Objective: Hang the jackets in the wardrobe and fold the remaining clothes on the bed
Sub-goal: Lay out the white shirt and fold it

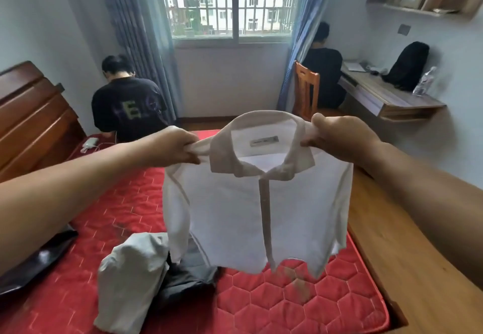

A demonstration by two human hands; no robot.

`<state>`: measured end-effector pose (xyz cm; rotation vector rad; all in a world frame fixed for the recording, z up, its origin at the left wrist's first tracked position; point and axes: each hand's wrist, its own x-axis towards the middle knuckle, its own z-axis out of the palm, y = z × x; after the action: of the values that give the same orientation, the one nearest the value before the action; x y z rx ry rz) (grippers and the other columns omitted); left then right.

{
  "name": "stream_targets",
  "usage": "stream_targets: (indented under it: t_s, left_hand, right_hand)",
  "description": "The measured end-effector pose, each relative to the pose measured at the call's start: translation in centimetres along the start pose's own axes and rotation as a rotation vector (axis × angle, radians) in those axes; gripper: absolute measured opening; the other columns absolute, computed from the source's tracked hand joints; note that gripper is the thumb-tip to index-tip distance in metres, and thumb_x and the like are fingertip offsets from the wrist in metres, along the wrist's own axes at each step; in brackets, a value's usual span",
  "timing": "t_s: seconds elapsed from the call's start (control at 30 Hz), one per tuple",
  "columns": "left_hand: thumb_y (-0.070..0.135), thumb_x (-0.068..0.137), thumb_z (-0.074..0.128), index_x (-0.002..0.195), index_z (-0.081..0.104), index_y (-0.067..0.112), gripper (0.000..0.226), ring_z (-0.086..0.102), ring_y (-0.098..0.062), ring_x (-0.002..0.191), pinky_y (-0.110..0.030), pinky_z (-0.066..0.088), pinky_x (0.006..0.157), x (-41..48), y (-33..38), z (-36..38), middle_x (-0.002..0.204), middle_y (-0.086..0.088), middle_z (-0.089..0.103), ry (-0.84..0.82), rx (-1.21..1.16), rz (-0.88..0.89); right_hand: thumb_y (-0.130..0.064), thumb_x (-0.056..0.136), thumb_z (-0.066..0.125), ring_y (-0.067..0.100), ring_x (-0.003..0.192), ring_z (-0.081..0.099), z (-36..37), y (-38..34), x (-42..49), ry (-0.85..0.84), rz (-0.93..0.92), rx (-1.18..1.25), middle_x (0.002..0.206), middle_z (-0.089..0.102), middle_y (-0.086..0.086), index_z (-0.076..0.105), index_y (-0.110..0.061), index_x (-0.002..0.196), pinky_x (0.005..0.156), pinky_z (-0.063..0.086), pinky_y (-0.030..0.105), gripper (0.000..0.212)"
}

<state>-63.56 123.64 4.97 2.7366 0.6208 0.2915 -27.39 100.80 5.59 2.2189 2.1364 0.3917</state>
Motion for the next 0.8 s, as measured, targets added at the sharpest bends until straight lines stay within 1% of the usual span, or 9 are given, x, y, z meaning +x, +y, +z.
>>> stream_targets:
  t_s: [0.03, 0.1, 0.2, 0.3, 0.43, 0.53, 0.63, 0.73, 0.8]
  left_hand:
    - [0.024, 0.080, 0.085, 0.058, 0.041, 0.032, 0.050, 0.037, -0.017, 0.061, -0.035, 0.037, 0.059, 0.2, -0.2, 0.2, 0.059, 0.011, 0.041, 0.034, -0.006, 0.025]
    - [0.015, 0.086, 0.078, 0.063, 0.041, 0.034, 0.047, 0.039, -0.016, 0.063, -0.032, 0.036, 0.062, 0.6, -0.5, 0.9, 0.065, 0.010, 0.044, 0.151, -0.050, 0.073]
    - [0.018, 0.094, 0.066, 0.075, 0.055, 0.023, 0.022, 0.044, -0.012, 0.066, -0.023, 0.039, 0.063, 1.3, -0.4, 2.6, 0.069, 0.007, 0.053, 0.275, -0.207, -0.001]
    - [0.018, 0.094, 0.060, 0.081, 0.057, 0.024, 0.015, 0.045, -0.007, 0.064, -0.022, 0.039, 0.060, 2.1, 0.2, 3.7, 0.069, 0.011, 0.055, 0.333, -0.287, -0.001]
    - [0.023, 0.100, 0.059, 0.092, 0.052, 0.024, 0.011, 0.044, -0.005, 0.061, -0.022, 0.039, 0.060, 2.8, 0.7, 4.0, 0.071, 0.009, 0.053, 0.373, -0.314, 0.067]
    - [0.023, 0.103, 0.055, 0.102, 0.037, 0.019, 0.018, 0.032, -0.007, 0.054, -0.024, 0.031, 0.052, 3.5, 0.7, 4.3, 0.070, 0.006, 0.041, 0.345, -0.346, 0.102]
    - [0.016, 0.101, 0.056, 0.103, 0.037, 0.025, 0.021, 0.036, -0.008, 0.060, -0.033, 0.036, 0.058, 3.9, 0.0, 4.3, 0.075, 0.001, 0.042, 0.345, -0.244, 0.150]
    - [0.018, 0.098, 0.056, 0.099, 0.049, 0.027, 0.011, 0.048, -0.022, 0.079, -0.045, 0.047, 0.073, 3.8, -0.7, 4.6, 0.093, 0.004, 0.046, 0.340, -0.015, 0.182]
    - [0.027, 0.094, 0.048, 0.092, 0.052, 0.033, 0.008, 0.049, -0.028, 0.082, -0.047, 0.050, 0.071, 3.7, -0.6, 4.6, 0.098, 0.012, 0.041, 0.297, 0.101, 0.202]
  right_hand:
    - [-0.027, 0.103, 0.053, 0.022, 0.086, 0.053, 0.2, 0.0, -0.7, -0.022, 0.117, 0.036, 0.101, 0.052, 0.005, 0.030, -0.019, 0.133, 0.078, 0.054, 0.036, 0.039]
    - [-0.050, 0.099, 0.048, 0.022, 0.079, 0.059, -0.1, -0.1, -2.4, 0.062, 0.217, 0.006, 0.092, 0.060, 0.001, 0.051, -0.025, 0.110, 0.070, 0.053, 0.038, 0.028]
    - [-0.023, 0.099, 0.065, 0.019, 0.075, 0.064, 0.9, -0.5, -4.4, 0.149, 0.315, 0.143, 0.086, 0.064, 0.003, 0.065, -0.013, 0.097, 0.066, 0.053, 0.028, 0.011]
    - [-0.021, 0.099, 0.064, 0.013, 0.062, 0.053, 2.1, -0.6, -6.3, 0.283, 0.515, 0.435, 0.074, 0.059, -0.001, 0.055, -0.020, 0.079, 0.055, 0.032, 0.017, 0.022]
    - [-0.041, 0.096, 0.066, 0.006, 0.056, 0.048, 2.4, -0.8, -8.1, 0.401, 0.660, 0.619, 0.062, 0.051, -0.007, 0.045, -0.026, 0.066, 0.050, 0.031, 0.023, 0.039]
    - [-0.052, 0.090, 0.070, 0.013, 0.056, 0.050, 1.2, -0.2, -9.4, 0.365, 0.628, 0.531, 0.064, 0.051, -0.005, 0.043, -0.019, 0.079, 0.049, 0.033, 0.030, 0.044]
    - [-0.053, 0.091, 0.055, 0.029, 0.055, 0.050, 0.6, 0.0, -10.8, 0.326, 0.507, 0.339, 0.068, 0.049, -0.005, 0.034, -0.018, 0.095, 0.051, 0.036, 0.035, 0.041]
    - [-0.034, 0.093, 0.044, 0.042, 0.054, 0.055, 0.8, 0.2, -12.3, 0.392, 0.279, 0.047, 0.072, 0.055, 0.009, 0.043, -0.006, 0.098, 0.048, 0.047, 0.043, 0.028]
    - [-0.019, 0.096, 0.046, 0.042, 0.051, 0.051, 1.0, 0.3, -12.7, 0.419, 0.174, -0.060, 0.076, 0.055, 0.015, 0.046, -0.003, 0.096, 0.042, 0.046, 0.045, 0.016]
